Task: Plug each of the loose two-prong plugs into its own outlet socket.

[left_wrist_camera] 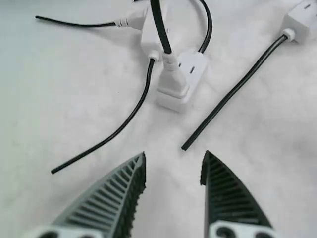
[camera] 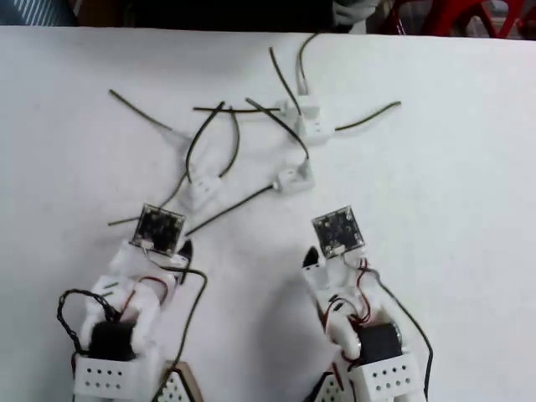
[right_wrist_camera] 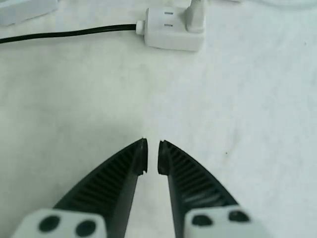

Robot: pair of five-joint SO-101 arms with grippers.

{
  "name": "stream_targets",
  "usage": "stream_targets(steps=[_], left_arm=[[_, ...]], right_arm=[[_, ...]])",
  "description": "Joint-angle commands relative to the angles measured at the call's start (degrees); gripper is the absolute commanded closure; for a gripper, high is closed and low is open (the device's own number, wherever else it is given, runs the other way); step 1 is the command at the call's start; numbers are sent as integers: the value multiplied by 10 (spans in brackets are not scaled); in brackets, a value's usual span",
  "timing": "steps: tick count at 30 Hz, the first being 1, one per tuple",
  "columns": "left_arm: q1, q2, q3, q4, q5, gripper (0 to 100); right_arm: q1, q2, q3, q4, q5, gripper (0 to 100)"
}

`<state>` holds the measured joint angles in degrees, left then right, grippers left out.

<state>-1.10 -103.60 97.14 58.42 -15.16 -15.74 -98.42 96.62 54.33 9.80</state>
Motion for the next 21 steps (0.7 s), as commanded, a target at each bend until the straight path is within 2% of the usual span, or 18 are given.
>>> stream_targets(steps=[1,7,21], left_arm=[[6,-5,-2,52,1,811],[5,-5,-2,149,1,811],[6,-5,-2,150,1,812]], right_arm=[[1,-3,5,37,-2,953],[1,-7,5,126,-2,956],[1,-7,5,131,-2,956]])
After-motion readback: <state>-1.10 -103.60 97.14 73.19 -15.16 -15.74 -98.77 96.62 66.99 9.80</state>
